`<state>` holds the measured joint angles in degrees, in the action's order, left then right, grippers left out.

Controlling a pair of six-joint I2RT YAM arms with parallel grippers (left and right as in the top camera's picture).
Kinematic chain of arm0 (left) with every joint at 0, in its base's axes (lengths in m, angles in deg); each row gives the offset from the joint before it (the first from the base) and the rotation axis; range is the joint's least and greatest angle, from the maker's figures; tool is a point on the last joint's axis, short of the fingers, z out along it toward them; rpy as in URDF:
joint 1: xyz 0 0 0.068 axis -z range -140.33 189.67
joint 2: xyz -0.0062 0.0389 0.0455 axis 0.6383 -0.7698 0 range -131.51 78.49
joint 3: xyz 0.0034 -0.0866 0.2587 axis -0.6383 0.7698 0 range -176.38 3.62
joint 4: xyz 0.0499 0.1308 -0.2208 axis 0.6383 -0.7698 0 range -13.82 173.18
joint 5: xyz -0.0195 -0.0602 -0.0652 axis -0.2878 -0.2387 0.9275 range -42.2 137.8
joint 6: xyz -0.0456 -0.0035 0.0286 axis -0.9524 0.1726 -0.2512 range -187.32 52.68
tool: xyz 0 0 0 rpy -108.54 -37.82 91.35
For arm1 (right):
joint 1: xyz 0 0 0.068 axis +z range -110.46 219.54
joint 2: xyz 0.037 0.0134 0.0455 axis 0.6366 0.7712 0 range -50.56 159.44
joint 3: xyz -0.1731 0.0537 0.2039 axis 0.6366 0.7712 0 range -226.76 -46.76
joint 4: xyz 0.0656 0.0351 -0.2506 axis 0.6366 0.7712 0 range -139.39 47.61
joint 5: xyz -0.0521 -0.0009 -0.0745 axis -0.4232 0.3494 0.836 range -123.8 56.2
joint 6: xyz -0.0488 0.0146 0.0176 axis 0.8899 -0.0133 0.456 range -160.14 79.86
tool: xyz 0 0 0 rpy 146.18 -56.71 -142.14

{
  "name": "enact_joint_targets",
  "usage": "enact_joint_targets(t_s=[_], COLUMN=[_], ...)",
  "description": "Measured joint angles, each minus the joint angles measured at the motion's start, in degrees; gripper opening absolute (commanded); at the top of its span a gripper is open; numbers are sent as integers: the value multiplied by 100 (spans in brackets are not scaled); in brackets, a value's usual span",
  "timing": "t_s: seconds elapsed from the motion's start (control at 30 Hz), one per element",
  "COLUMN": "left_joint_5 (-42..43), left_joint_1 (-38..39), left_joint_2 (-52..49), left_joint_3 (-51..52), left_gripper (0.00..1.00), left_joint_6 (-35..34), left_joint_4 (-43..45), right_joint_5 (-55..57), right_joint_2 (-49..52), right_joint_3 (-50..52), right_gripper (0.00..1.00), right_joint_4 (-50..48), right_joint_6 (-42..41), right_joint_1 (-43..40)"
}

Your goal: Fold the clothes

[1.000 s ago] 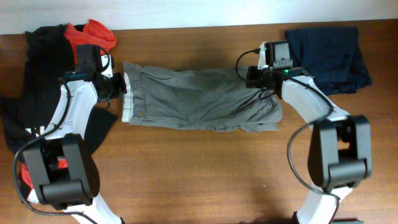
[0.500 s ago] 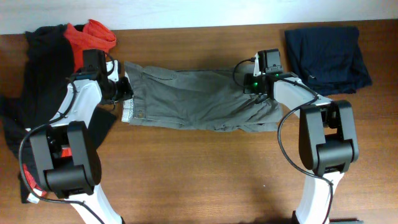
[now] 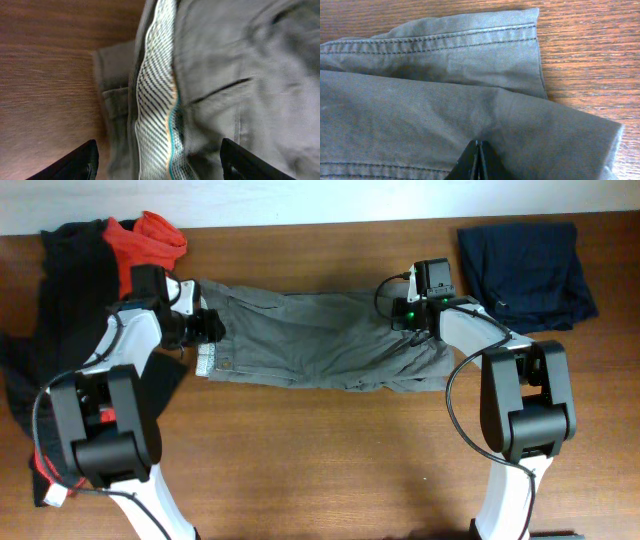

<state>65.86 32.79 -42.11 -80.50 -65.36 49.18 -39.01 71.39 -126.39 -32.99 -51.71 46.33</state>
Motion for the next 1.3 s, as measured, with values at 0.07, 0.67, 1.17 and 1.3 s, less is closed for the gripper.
enact_joint_targets(t_s=[0.07,0.67,1.17,1.3], left_joint_5=[127,1716,1978,1921], left_joint_1=[-9,-31,-295,175], left_joint_2=[-122,-404,330,946], left_joint_3=[-24,-59,-48,-48], left_gripper=[77,1,0,0], left_joint_6=[66,146,39,39], left_joint_4=[72,551,-48,68], right_joint_5=[0,-2,-485,-509], right_joint_2=[2,7,15,61], right_joint_3=[0,-9,-90,-160], right_gripper=[8,8,4,4], right_joint_4=[0,26,337,435], right_joint_6=[0,0,-361,-444], right_joint_1=[0,0,2,0])
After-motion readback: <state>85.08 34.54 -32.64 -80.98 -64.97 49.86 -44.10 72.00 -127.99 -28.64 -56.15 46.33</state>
